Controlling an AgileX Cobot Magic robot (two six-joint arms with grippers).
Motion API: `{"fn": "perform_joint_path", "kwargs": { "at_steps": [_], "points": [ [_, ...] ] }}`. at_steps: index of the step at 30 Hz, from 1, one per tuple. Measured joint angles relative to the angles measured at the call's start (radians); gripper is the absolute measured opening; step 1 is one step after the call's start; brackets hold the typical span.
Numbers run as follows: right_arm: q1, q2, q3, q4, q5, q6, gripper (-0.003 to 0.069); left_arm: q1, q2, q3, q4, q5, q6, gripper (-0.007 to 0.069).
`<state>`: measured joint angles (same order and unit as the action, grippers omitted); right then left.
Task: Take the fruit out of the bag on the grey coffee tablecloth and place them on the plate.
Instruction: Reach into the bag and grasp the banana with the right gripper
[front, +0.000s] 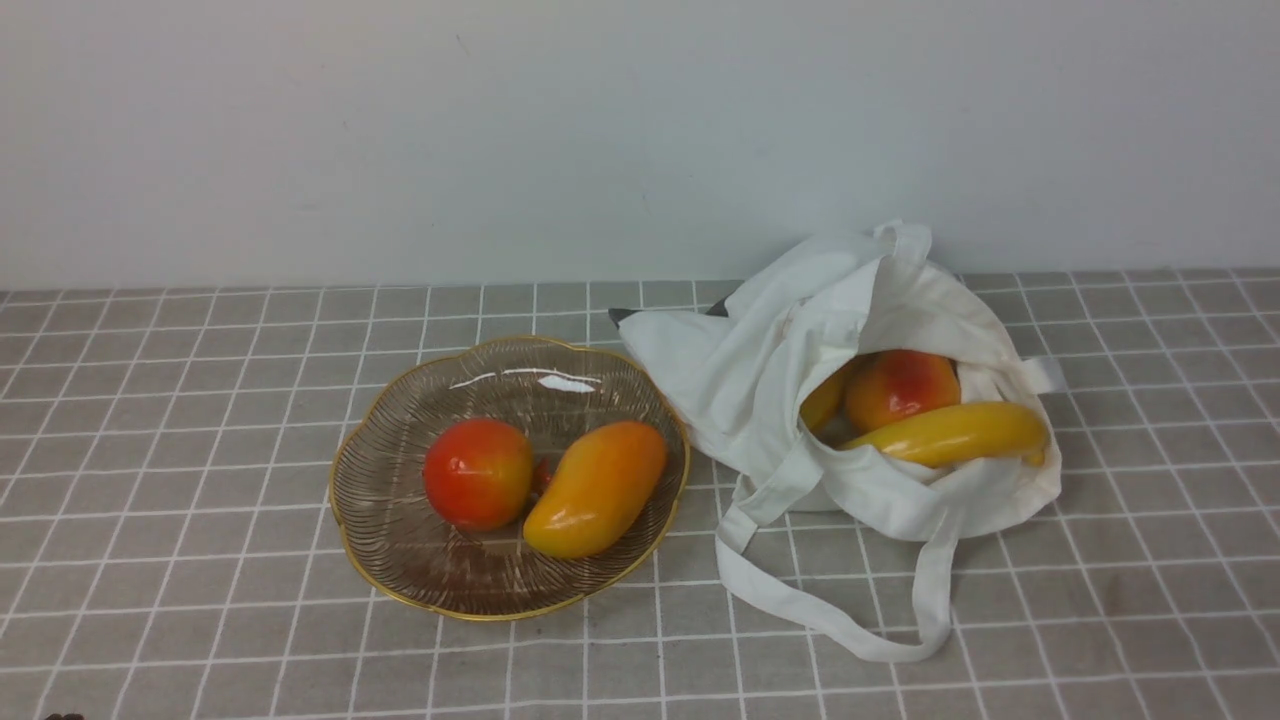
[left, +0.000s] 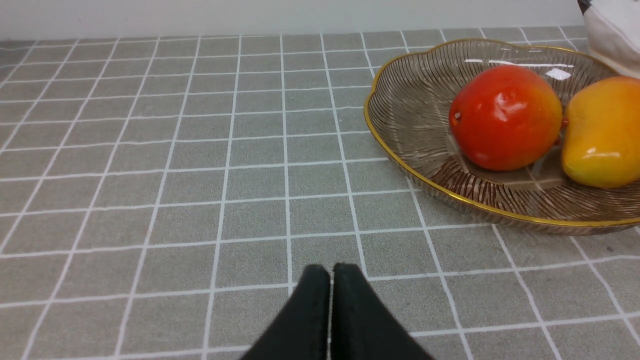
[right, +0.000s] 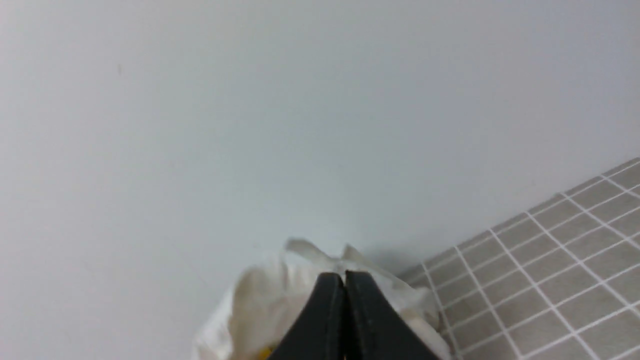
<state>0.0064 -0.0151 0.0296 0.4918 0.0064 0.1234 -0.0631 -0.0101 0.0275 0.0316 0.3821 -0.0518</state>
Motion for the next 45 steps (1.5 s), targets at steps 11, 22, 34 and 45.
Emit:
{"fn": "perform_joint_path", "kwargs": {
  "at_steps": [11, 22, 34, 45],
  "points": [
    [0.009, 0.000, -0.070, 0.243, -0.140, 0.026, -0.0014, 0.000, 0.000, 0.000, 0.000, 0.000, 0.000, -0.0008],
    [0.064, 0.506, -0.662, -0.051, 0.523, -0.146, -0.0014, 0.000, 0.000, 0.000, 0.000, 0.000, 0.000, -0.0008],
    [0.068, 1.298, -1.072, -0.094, 0.883, -0.203, -0.0012, 0.000, 0.000, 0.000, 0.000, 0.000, 0.000, -0.0008],
    [0.070, 1.591, -1.180, -0.096, 0.891, -0.175, 0.0122, 0.000, 0.000, 0.000, 0.000, 0.000, 0.000, -0.0008]
  ]
}}
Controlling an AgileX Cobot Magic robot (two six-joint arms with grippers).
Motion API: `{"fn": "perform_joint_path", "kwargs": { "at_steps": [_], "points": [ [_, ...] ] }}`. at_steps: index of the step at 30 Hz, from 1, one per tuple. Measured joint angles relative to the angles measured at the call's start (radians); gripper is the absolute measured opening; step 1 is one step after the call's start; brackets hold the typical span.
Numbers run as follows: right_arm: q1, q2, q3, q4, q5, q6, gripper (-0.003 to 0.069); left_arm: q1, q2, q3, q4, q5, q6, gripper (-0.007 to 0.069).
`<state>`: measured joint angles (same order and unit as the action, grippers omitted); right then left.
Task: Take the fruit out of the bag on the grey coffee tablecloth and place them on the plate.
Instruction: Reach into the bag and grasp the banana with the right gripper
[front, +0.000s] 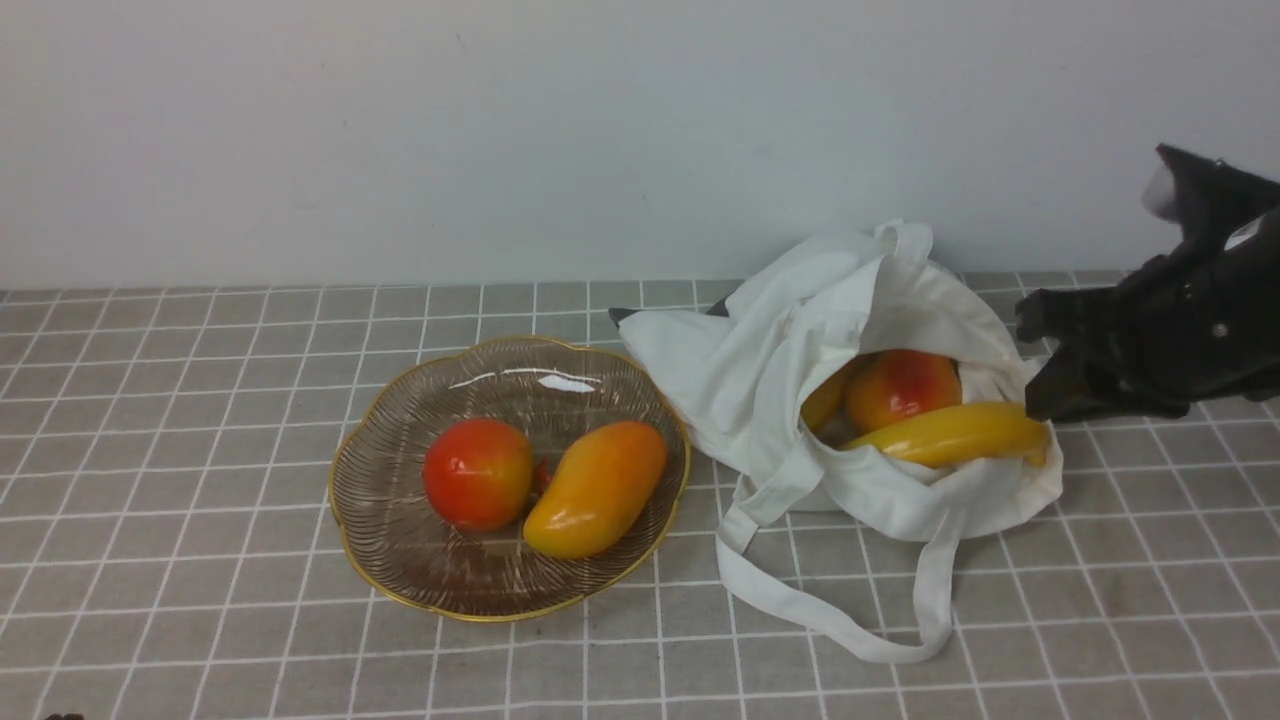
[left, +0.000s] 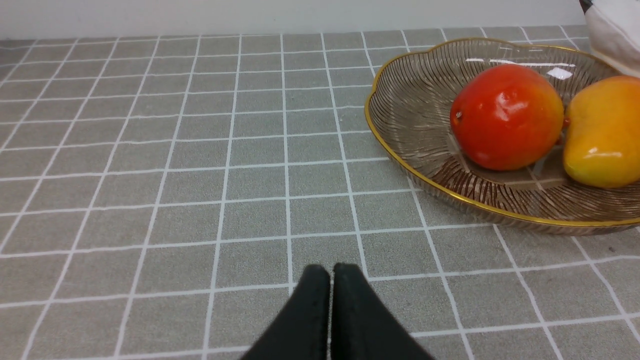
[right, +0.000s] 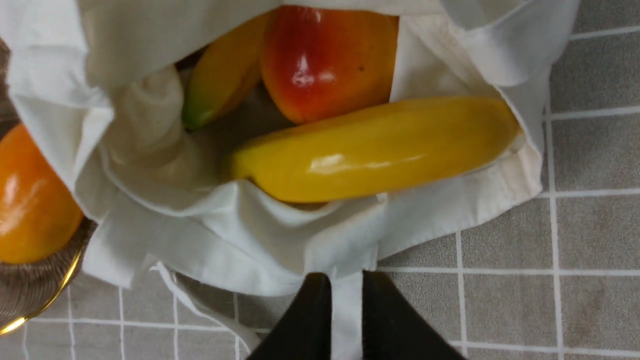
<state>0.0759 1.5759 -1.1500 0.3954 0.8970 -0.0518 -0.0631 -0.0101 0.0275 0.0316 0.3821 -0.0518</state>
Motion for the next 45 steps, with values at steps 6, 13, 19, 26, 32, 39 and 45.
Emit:
{"fn": "perform_joint_path", "kwargs": {
  "at_steps": [6, 13, 19, 26, 32, 39, 45],
  "points": [
    [0.000, 0.066, -0.014, 0.003, -0.098, 0.121, 0.0372, 0.000, 0.000, 0.000, 0.000, 0.000, 0.000, -0.0008],
    [0.000, 0.181, -0.016, 0.029, -0.141, 0.337, 0.0618, 0.000, 0.000, 0.000, 0.000, 0.000, 0.000, -0.0008],
    [0.000, 0.214, -0.016, 0.042, -0.196, 0.355, 0.0631, 0.000, 0.000, 0.000, 0.000, 0.000, 0.000, -0.0008],
    [0.000, 0.266, -0.017, 0.047, -0.234, 0.355, 0.0582, 0.000, 0.000, 0.000, 0.000, 0.000, 0.000, -0.0008],
    [0.000, 0.285, -0.018, 0.055, -0.239, 0.355, 0.0490, 0.000, 0.000, 0.000, 0.000, 0.000, 0.000, -0.0008],
    [0.000, 0.267, -0.018, 0.055, -0.212, 0.339, 0.0316, 0.000, 0.000, 0.000, 0.000, 0.000, 0.000, -0.0008],
    [0.000, 0.176, -0.018, 0.052, -0.152, 0.271, 0.0316, 0.000, 0.000, 0.000, 0.000, 0.000, 0.000, -0.0008]
  ]
}}
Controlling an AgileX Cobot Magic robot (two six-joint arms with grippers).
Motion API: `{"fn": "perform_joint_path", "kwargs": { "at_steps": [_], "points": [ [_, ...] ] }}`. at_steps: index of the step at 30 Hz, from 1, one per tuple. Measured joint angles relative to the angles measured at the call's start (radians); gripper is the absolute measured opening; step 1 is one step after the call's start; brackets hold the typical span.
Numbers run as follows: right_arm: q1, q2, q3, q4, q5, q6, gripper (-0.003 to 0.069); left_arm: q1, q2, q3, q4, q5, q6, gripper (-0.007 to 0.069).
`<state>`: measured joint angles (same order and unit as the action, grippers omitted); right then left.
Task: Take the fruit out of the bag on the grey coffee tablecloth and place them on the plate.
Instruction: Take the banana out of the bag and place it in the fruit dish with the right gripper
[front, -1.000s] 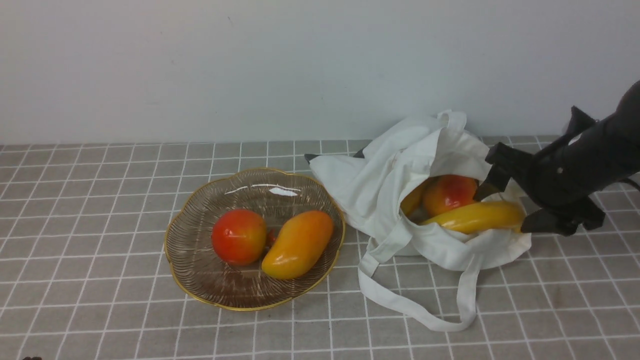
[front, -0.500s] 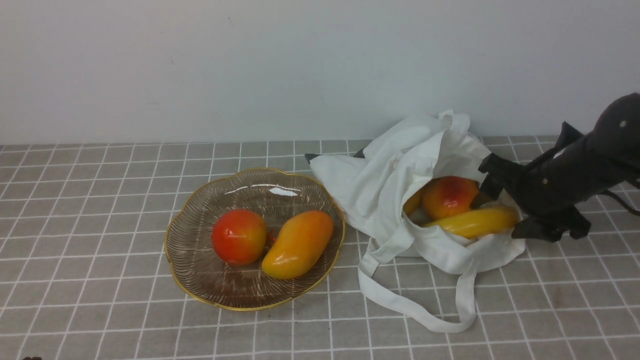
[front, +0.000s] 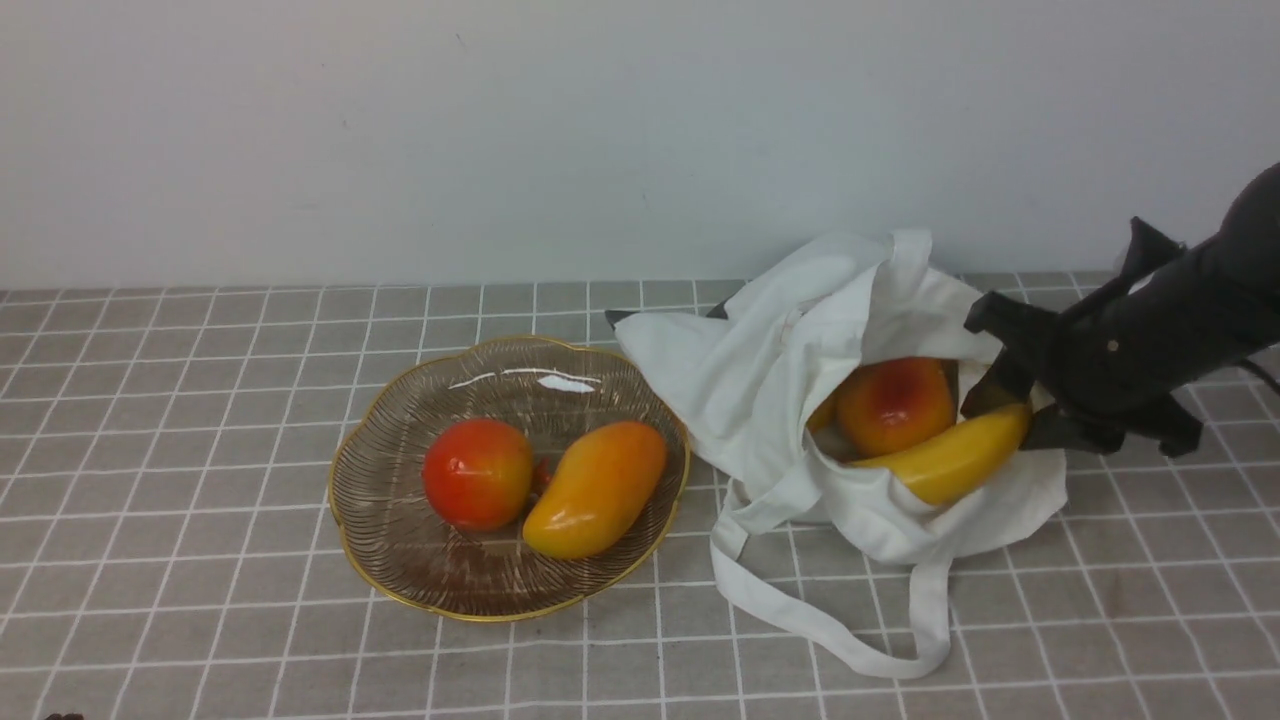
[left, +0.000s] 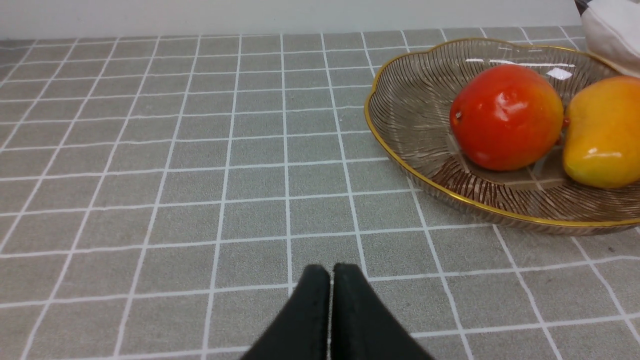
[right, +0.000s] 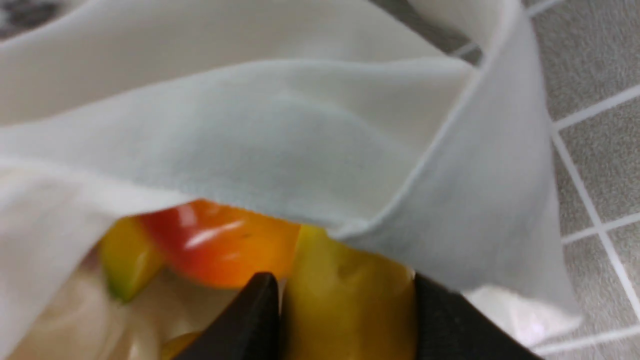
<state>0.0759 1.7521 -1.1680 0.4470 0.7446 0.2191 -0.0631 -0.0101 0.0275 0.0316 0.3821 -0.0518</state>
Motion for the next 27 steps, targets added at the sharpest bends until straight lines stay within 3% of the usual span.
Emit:
{"fn": "perform_joint_path", "kwargs": {
  "at_steps": [9, 18, 27],
  "points": [
    [0.000, -0.191, 0.000, -0.023, 0.117, -0.090, 0.0316, 0.000, 0.000, 0.000, 0.000, 0.000, 0.000, -0.0008],
    [0.000, -0.207, 0.000, -0.045, 0.255, -0.129, 0.0313, 0.000, 0.000, 0.000, 0.000, 0.000, 0.000, -0.0008],
    [0.000, -0.207, -0.058, 0.082, 0.417, -0.219, 0.0313, 0.000, 0.000, 0.000, 0.000, 0.000, 0.000, -0.0008]
  ]
}}
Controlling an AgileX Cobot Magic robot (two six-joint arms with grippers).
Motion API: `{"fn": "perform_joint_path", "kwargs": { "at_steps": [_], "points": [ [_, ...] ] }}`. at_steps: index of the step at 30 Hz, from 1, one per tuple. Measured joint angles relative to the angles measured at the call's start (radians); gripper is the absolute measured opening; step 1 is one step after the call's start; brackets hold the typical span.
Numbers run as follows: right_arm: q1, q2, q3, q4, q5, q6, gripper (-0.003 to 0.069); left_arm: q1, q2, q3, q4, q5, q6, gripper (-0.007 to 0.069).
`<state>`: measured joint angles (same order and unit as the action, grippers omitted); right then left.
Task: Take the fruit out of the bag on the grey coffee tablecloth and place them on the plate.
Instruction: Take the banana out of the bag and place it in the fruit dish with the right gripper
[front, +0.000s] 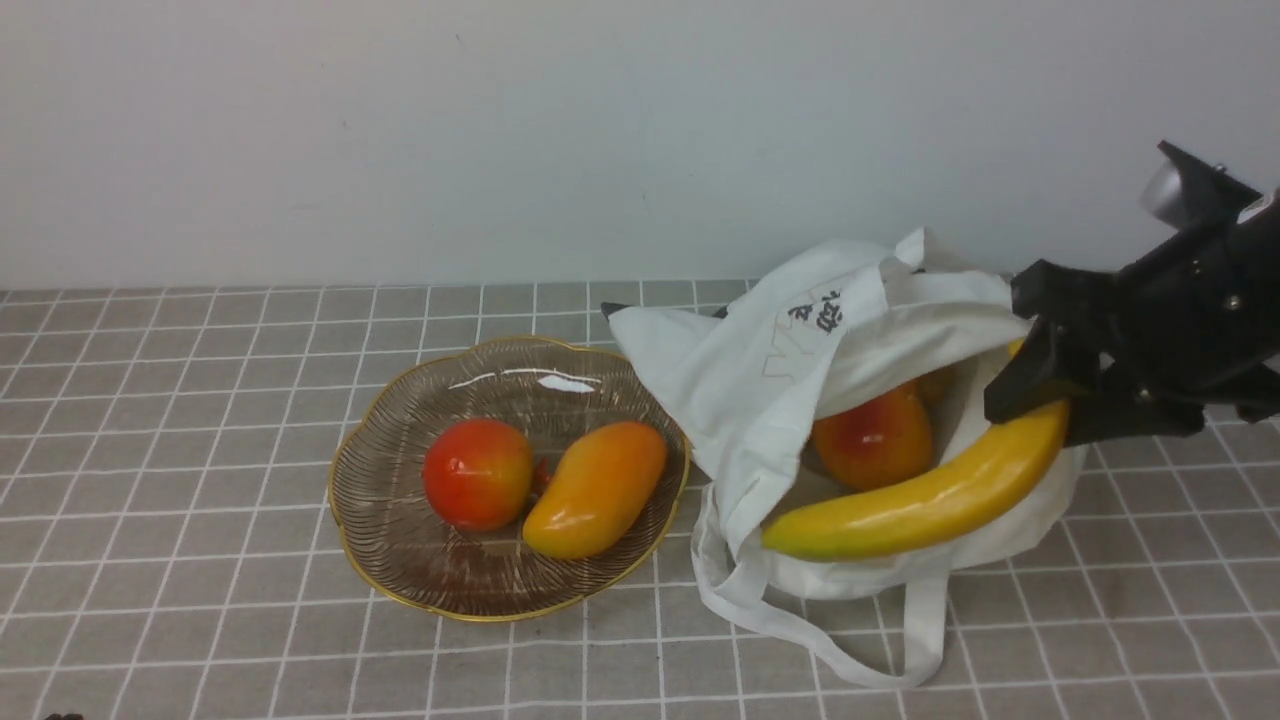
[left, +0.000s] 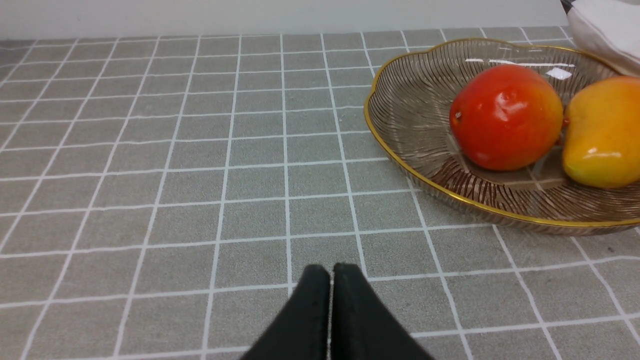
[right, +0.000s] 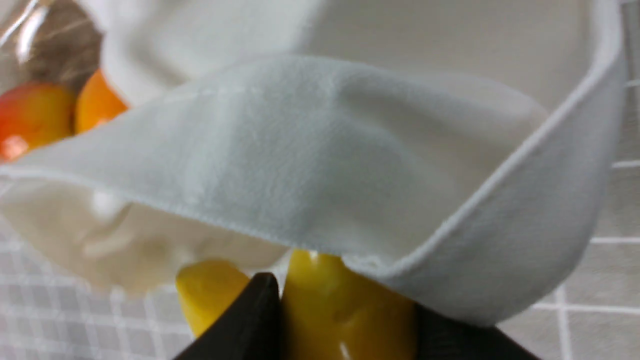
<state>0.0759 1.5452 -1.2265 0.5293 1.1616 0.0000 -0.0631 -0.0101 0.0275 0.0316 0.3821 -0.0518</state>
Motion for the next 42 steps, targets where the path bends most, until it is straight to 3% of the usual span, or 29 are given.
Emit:
{"fn": "perform_joint_path", "kwargs": {
  "at_steps": [13, 19, 22, 28, 31, 35, 42],
  "points": [
    [0.000, -0.005, -0.011, 0.078, 0.063, -0.121, 0.0313, 0.000, 0.000, 0.000, 0.000, 0.000, 0.000, -0.0008],
    [0.000, -0.005, -0.012, 0.043, 0.063, -0.131, 0.0312, 0.000, 0.000, 0.000, 0.000, 0.000, 0.000, -0.0008],
    [0.000, -0.006, -0.012, 0.117, 0.063, -0.158, 0.0312, 0.000, 0.000, 0.000, 0.000, 0.000, 0.000, -0.0008],
    [0.028, -0.020, -0.033, 0.462, 0.060, -0.350, 0.0311, 0.000, 0.000, 0.000, 0.000, 0.000, 0.000, -0.0008],
    [0.070, -0.021, -0.056, 0.502, 0.051, -0.400, 0.0311, 0.000, 0.000, 0.000, 0.000, 0.000, 0.000, -0.0008],
    [0.172, -0.013, -0.115, 0.468, -0.018, -0.446, 0.0311, 0.000, 0.000, 0.000, 0.000, 0.000, 0.000, -0.0008],
    [0.337, 0.166, -0.337, 0.235, -0.081, -0.406, 0.0311, 0.000, 0.000, 0.000, 0.000, 0.000, 0.000, -0.0008]
  ]
}}
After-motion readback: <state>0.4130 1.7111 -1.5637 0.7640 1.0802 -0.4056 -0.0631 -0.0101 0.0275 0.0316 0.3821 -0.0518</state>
